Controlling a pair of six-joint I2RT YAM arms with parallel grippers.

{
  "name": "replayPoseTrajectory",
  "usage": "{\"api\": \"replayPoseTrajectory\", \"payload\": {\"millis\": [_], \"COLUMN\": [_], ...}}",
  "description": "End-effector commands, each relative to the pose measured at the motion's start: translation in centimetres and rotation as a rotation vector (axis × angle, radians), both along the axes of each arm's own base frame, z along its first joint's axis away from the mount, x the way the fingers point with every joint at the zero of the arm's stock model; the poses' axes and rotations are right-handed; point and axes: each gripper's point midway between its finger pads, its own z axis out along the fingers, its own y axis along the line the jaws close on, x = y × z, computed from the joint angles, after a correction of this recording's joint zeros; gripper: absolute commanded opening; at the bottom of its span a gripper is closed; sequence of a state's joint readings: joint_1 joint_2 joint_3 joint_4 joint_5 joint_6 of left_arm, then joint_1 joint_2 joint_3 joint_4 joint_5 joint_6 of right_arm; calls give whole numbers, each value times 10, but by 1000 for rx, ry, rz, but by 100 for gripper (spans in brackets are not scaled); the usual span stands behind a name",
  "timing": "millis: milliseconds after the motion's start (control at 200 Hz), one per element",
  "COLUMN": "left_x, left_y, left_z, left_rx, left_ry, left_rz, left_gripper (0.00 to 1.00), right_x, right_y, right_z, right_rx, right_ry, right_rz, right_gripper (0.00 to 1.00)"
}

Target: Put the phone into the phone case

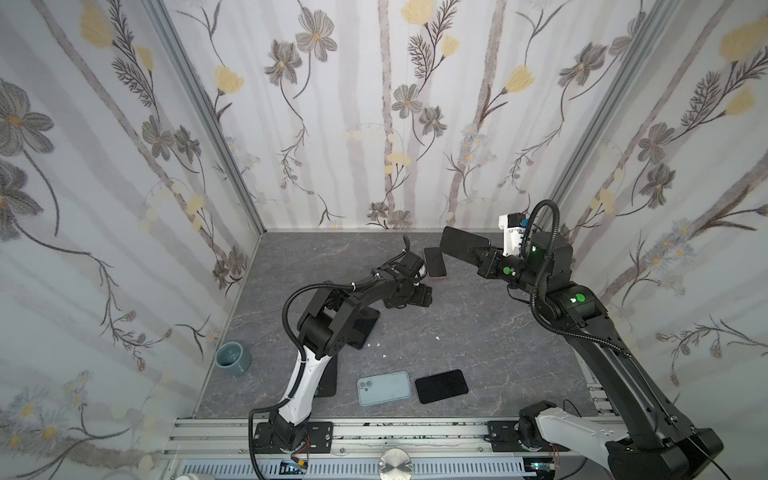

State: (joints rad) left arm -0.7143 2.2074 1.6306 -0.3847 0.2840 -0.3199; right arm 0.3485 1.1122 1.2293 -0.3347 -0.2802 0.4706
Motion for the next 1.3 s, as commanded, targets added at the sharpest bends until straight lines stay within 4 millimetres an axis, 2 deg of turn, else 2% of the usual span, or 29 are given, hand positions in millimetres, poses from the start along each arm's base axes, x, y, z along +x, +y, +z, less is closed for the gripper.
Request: {"api": "replayPoseTrajectory", "payload": {"millis": [0,195,380,470,554,684,809,909,934,1094,1184,1294], "left_x": [-42,-77,-90,-85,-83,-81,-80,-75,-78,-73,-72,-72], "left_y": [-6,-32,-45,-43,-40,-24,4,30,40,77,88,91], "left_z": [-12,5,21,39,64,96,111,118,111,110,105,94], "left_rx": [-3,-88,-129,-138,-155,-166,-167,-181,-171,-214,-250,-314], "left_ry": [136,153,145,99,57,-1,-36,-45,-33,-35,-13,48], "left_rz": [-22,-59,-80,-79,-96,-91,-36,40,62,200,249,278], "left_gripper": [82,82,81,81,81,80,78,75,74,70,62,51], "right_x": [3,7,10,8,9,13,14,13,12,6,2,-3], "right_y": [-1,-2,-8,-7,-9,-10,-6,-4,-1,12,22,37], "right_z": [14,11,5,9,14,9,-12,-38,-43,-92,-122,-156], "right_rx": [27,18,-10,-14,-25,-63,-97,-125,-127,-154,-159,-154], "right_ry": [-48,-27,9,0,-7,22,84,158,171,299,378,478], "right_rz": [-15,-29,-69,-58,-64,-68,-44,-23,-5,78,136,217], "right_gripper": [0,0,0,0,0,0,0,0,0,0,0,0]}}
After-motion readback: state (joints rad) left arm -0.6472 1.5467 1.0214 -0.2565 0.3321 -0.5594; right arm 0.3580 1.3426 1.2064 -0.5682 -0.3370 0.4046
